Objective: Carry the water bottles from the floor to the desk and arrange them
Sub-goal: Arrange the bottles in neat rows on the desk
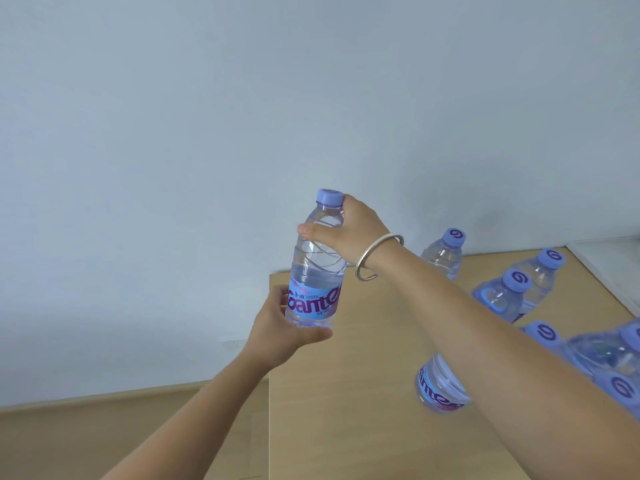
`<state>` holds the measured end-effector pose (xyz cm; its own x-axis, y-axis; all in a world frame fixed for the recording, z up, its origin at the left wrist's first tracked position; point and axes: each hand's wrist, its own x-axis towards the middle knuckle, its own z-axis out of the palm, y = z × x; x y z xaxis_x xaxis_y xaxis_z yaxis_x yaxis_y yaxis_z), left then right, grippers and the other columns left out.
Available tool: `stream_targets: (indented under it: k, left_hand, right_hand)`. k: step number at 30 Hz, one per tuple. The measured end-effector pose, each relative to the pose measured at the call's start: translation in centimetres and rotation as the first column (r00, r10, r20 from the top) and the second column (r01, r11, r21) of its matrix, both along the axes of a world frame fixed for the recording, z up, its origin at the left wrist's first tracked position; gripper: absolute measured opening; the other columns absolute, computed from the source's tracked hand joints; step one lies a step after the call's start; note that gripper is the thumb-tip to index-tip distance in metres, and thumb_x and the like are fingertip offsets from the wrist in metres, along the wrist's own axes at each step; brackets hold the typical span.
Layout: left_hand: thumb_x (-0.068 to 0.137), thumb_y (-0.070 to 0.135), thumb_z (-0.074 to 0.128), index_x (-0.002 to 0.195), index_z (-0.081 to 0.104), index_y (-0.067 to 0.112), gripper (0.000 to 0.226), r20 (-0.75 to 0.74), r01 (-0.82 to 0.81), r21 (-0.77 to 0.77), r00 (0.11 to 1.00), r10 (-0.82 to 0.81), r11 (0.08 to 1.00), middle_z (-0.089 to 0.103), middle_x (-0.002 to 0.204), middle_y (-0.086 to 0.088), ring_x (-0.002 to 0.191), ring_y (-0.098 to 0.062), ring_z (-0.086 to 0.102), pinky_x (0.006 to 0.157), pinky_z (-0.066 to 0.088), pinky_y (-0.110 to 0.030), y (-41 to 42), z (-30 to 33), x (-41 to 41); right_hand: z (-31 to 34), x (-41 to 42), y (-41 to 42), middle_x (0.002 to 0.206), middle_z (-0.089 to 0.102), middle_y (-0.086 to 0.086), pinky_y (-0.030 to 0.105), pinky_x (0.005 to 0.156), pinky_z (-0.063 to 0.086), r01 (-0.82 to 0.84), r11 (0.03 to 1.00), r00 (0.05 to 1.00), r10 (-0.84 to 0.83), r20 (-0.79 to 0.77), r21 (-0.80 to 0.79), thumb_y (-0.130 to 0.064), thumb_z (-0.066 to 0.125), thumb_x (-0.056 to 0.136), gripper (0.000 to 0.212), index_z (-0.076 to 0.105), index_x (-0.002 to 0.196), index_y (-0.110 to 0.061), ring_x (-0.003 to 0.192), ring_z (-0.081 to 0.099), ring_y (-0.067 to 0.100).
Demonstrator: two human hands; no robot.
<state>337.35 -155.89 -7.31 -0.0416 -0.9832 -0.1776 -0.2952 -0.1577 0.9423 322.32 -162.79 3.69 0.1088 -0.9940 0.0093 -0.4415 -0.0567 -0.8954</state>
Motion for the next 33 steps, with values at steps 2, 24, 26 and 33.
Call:
stream_targets:
  k: [2, 24, 26, 33]
  left_hand:
    - [0.052, 0.023, 0.091, 0.103, 0.052, 0.03, 0.064, 0.021, 0.031, -0.001, 0.999, -0.031, 1.0, 0.065, 0.098, 0.012, 0.088, -0.001, 0.063, 0.075, 0.051, -0.02, -0.6, -0.4, 0.8]
    - [0.06, 0.02, 0.085, 0.099, 0.063, 0.024, 0.045, 0.25, 0.023, 0.044, 0.968, -0.033, 0.999, 0.066, 0.09, 0.014, 0.079, 0.005, 0.053, 0.062, 0.036, 0.002, -8.9, -7.7, 4.1]
    - [0.061, 0.018, 0.084, 0.093, 0.059, 0.031, 0.042, 0.237, 0.002, 0.042, 0.971, -0.012, 0.999, 0.061, 0.083, 0.022, 0.077, 0.012, 0.05, 0.062, 0.036, 0.003, -9.5, -8.0, 4.3]
    - [0.066, 0.017, 0.082, 0.094, 0.061, 0.032, 0.038, 0.265, -0.003, -0.003, 0.964, 0.004, 1.0, 0.057, 0.081, 0.024, 0.077, 0.002, 0.051, 0.061, 0.036, 0.001, -11.6, -8.5, 5.1]
  right_hand:
    - [-0.4, 0.7, -0.1, 0.112, 0.058, -0.013, 0.031, 0.096, 0.044, 0.01, 1.0, 0.999, -0.011, -0.048, -0.01, -0.046, 0.075, 0.067, 0.056, 0.05, 0.115, -0.033, 0.106, 0.057, 0.014]
    - [-7.7, 6.5, -4.7, 0.093, 0.056, -0.005, 0.026, 0.076, 0.041, 0.092, 0.984, 0.969, -0.052, -0.241, 0.154, -0.041, 0.072, 0.073, 0.049, 0.054, 0.113, -0.019, 0.091, 0.055, 0.02]
    - [-7.8, 6.8, -5.2, 0.094, 0.054, -0.006, 0.024, 0.077, 0.039, 0.076, 0.987, 0.97, -0.041, -0.241, 0.139, -0.04, 0.072, 0.074, 0.05, 0.053, 0.115, -0.019, 0.089, 0.052, 0.018]
    - [-8.2, 7.7, -6.8, 0.098, 0.059, -0.003, 0.027, 0.075, 0.043, 0.126, 0.986, 0.97, -0.099, -0.221, 0.112, -0.039, 0.077, 0.068, 0.047, 0.056, 0.103, -0.017, 0.088, 0.054, 0.018]
